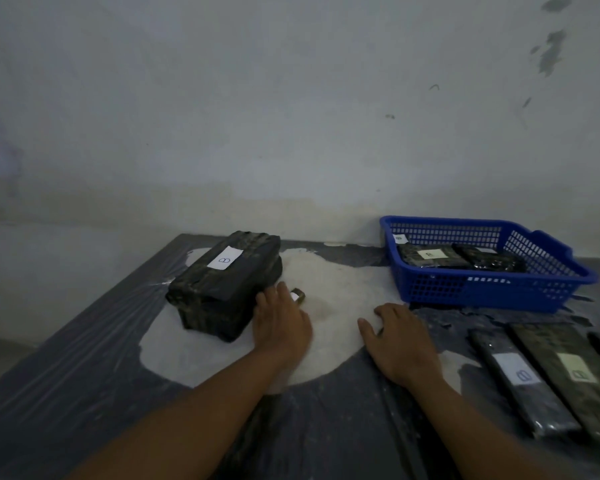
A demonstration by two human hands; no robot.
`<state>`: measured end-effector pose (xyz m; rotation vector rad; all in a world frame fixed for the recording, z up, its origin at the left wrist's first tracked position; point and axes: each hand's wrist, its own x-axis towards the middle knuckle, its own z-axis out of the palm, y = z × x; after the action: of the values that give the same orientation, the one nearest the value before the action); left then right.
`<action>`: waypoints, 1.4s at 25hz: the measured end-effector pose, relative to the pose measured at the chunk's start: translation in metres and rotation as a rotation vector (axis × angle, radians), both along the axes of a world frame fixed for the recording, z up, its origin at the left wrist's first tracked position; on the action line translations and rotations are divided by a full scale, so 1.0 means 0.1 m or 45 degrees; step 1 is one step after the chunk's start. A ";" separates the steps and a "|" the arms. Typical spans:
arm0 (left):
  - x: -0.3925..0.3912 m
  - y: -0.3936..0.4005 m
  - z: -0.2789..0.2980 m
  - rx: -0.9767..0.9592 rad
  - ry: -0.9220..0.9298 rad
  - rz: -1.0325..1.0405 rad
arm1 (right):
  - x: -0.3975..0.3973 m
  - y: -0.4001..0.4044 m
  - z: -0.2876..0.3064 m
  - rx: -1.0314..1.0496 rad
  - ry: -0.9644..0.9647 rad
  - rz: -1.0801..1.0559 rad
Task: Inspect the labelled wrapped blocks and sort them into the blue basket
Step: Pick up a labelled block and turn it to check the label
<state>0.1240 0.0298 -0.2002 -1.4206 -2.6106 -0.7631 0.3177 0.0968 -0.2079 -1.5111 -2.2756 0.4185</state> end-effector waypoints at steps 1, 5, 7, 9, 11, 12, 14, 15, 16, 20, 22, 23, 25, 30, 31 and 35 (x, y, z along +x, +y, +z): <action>-0.05 0.00 0.00 -0.068 0.006 0.061 | 0.00 0.01 0.01 0.000 -0.005 0.001; -0.04 0.09 -0.02 0.036 -0.131 -0.119 | 0.00 0.01 0.02 -0.010 -0.048 0.007; 0.08 0.20 0.01 0.231 -0.414 -0.323 | -0.01 0.02 0.04 0.002 -0.049 -0.017; 0.19 0.30 0.04 0.360 -0.617 -0.496 | -0.02 0.00 0.06 0.020 -0.026 -0.036; 0.25 0.34 0.02 0.420 -0.698 -0.572 | -0.02 -0.01 0.06 0.027 -0.001 -0.030; 0.24 0.34 0.00 0.445 -0.719 -0.589 | -0.02 0.00 0.07 0.010 -0.007 -0.027; 0.18 0.35 -0.02 0.497 -0.777 -0.639 | -0.03 0.04 0.08 -0.053 0.020 -0.071; 0.16 0.35 -0.03 0.508 -0.817 -0.663 | -0.05 0.07 0.10 -0.085 0.104 -0.132; 0.13 0.34 -0.03 0.515 -0.849 -0.685 | -0.09 0.08 0.15 -0.093 0.254 -0.207; 0.10 0.33 -0.01 0.481 -0.891 -0.739 | -0.38 0.13 0.29 -0.186 1.025 -0.126; 0.07 0.36 0.00 0.493 -0.933 -0.748 | -0.52 0.16 0.23 -0.373 1.300 0.043; 0.06 0.36 -0.01 0.510 -0.965 -0.753 | -0.54 0.16 0.20 -0.425 1.356 0.102; 0.03 0.36 -0.02 0.540 -1.015 -0.749 | -0.53 0.20 0.18 -0.473 1.331 0.198; 0.05 0.36 0.02 0.576 -1.231 -0.650 | -0.47 0.28 0.17 -0.578 1.486 0.173; 0.05 0.37 0.04 0.585 -1.296 -0.624 | -0.47 0.28 0.17 -0.605 1.516 0.166; 0.04 0.36 0.06 0.568 -1.321 -0.600 | -0.48 0.30 0.16 -0.624 1.540 0.192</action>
<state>0.1280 0.0655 -0.1944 -1.7908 -2.2856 -2.5135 0.2698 0.1266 -0.1924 -0.8031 -1.3192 1.5117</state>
